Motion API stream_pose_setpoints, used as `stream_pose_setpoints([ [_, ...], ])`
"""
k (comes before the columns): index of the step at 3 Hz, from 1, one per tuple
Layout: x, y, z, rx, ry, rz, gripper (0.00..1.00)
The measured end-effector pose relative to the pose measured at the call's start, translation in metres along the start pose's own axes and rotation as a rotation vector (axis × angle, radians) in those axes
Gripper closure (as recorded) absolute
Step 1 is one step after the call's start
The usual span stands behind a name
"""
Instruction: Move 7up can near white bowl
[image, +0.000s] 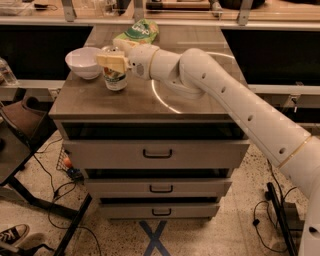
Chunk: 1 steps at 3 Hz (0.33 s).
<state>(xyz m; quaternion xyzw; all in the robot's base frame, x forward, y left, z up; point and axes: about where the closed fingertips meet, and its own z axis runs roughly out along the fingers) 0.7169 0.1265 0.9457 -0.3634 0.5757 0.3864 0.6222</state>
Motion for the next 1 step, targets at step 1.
stream_pose_setpoints([
  [1,-0.0002,0.0012,0.0012,-0.002,0.0,0.0,0.0],
])
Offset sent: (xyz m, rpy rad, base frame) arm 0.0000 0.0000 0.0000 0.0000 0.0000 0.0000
